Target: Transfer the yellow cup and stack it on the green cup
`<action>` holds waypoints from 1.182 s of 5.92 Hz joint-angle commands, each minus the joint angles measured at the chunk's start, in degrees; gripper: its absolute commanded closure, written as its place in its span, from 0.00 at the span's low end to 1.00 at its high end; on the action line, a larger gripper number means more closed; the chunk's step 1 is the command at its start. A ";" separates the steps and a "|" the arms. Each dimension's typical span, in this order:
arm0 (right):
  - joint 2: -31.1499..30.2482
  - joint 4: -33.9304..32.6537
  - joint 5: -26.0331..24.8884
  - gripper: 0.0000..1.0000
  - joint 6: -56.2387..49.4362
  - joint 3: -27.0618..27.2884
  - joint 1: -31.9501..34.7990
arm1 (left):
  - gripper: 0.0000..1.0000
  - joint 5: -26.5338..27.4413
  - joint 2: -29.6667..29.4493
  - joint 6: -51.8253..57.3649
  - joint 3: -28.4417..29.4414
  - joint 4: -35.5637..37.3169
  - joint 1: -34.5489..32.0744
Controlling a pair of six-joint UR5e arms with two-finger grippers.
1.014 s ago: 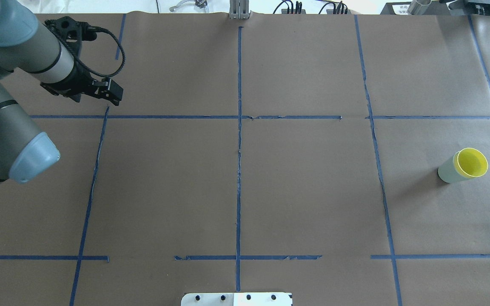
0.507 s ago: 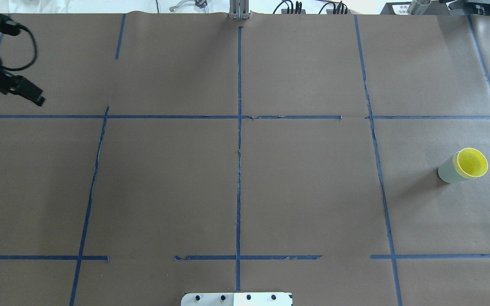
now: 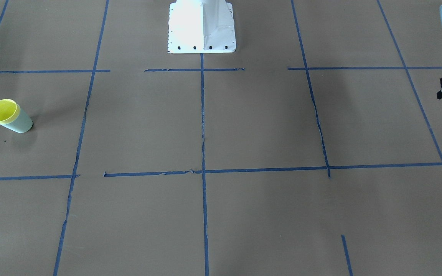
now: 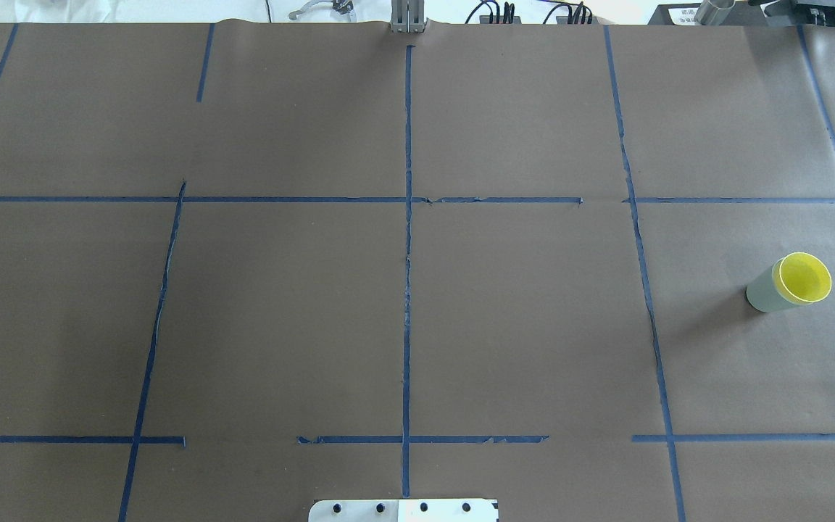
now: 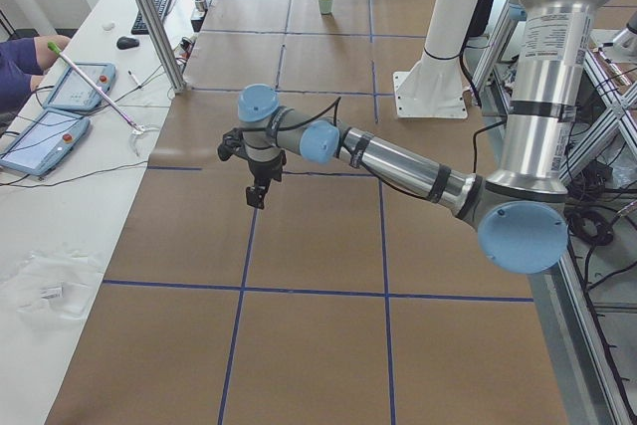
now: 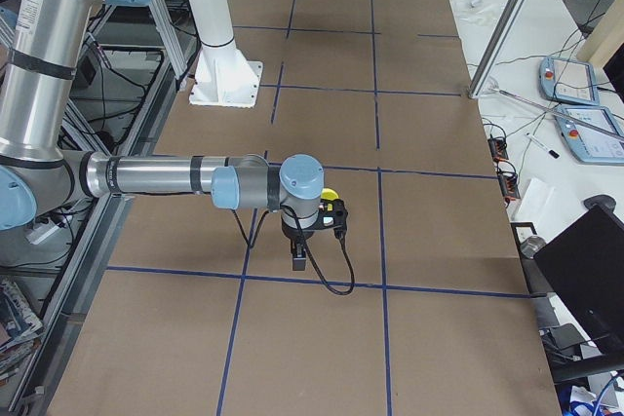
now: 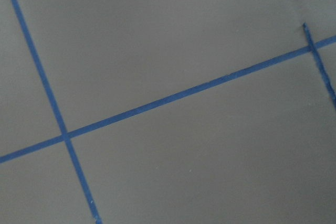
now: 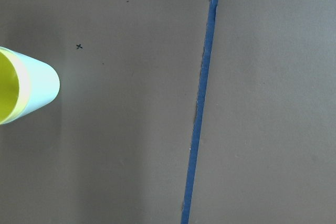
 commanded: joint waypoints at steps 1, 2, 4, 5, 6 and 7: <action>0.00 0.00 -0.05 0.00 -0.06 -0.11 0.09 | 0.00 -0.57 6.82 4.84 1.11 -0.52 -4.99; 0.08 0.00 -0.05 0.00 -0.06 -0.11 0.00 | 0.00 0.03 9.81 5.40 1.55 -0.44 -7.10; -0.09 0.00 0.12 0.00 -0.07 0.07 0.09 | 0.00 -0.22 10.90 4.71 4.27 -0.70 -10.54; 0.00 0.00 0.04 0.00 0.02 -0.02 0.09 | 0.00 0.38 11.42 4.53 2.98 -0.44 -11.25; 0.00 0.00 0.04 0.00 0.02 -0.02 0.09 | 0.00 0.56 11.33 4.62 3.14 -0.09 -11.34; -0.09 0.09 0.04 0.00 -0.15 -0.02 0.09 | 0.00 0.48 12.12 4.88 4.01 0.09 -11.26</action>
